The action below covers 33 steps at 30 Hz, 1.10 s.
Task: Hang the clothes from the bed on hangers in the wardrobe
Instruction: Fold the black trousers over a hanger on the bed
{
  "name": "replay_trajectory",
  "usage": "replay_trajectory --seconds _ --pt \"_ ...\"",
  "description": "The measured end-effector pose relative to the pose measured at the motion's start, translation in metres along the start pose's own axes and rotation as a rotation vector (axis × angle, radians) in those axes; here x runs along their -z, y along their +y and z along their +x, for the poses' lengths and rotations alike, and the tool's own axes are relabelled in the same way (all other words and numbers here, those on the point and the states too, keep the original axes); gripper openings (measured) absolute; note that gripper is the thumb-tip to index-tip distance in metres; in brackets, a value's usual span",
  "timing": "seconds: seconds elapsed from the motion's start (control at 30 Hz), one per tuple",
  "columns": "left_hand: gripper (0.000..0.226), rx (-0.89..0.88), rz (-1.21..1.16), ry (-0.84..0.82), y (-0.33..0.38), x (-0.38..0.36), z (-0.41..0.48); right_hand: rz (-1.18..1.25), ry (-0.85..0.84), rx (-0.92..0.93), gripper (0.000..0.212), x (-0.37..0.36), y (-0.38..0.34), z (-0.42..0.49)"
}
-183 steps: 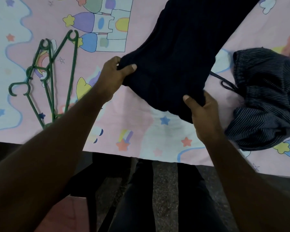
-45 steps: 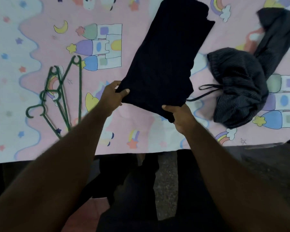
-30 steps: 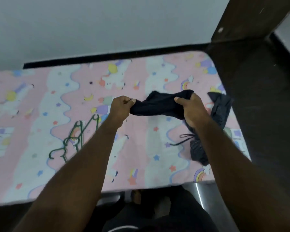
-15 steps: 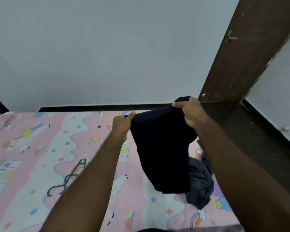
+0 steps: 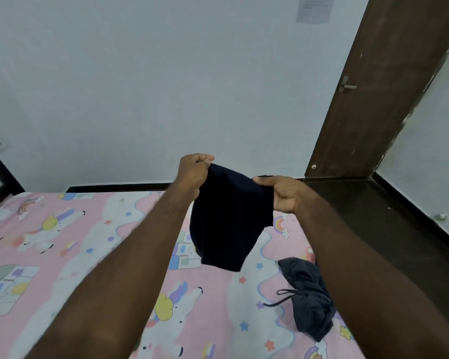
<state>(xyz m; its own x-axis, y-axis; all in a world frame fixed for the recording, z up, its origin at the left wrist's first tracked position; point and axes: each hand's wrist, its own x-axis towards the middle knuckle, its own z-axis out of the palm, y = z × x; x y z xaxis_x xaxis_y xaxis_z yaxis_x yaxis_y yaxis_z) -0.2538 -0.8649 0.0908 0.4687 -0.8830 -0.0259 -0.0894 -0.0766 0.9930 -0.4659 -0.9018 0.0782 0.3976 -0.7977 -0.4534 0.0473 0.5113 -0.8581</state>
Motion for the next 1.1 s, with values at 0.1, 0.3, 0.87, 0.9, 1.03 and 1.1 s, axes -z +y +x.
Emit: replay_trajectory --seconds 0.1,0.3,0.87,0.9,1.03,1.1 --pt "0.013 0.018 0.036 0.008 0.004 0.020 0.002 0.121 0.167 0.136 0.003 -0.001 -0.007 -0.002" --pt "0.035 0.150 0.621 -0.128 0.015 0.040 0.004 -0.025 0.197 0.200 0.015 -0.005 -0.011 0.001" --pt "0.033 0.651 0.447 -0.394 -0.018 0.024 -0.012 -0.202 0.325 0.299 0.023 0.012 -0.024 -0.023" --pt "0.036 0.662 0.442 -0.421 -0.019 0.022 -0.014 -0.208 0.334 0.302 0.023 0.013 -0.024 -0.025" --pt "0.028 0.725 0.388 -0.515 -0.027 0.015 -0.016 -0.217 0.371 0.322 0.019 0.018 -0.021 -0.033" --pt "0.017 0.726 0.341 -0.500 -0.029 0.013 -0.017 -0.214 0.371 0.327 0.015 0.019 -0.018 -0.035"
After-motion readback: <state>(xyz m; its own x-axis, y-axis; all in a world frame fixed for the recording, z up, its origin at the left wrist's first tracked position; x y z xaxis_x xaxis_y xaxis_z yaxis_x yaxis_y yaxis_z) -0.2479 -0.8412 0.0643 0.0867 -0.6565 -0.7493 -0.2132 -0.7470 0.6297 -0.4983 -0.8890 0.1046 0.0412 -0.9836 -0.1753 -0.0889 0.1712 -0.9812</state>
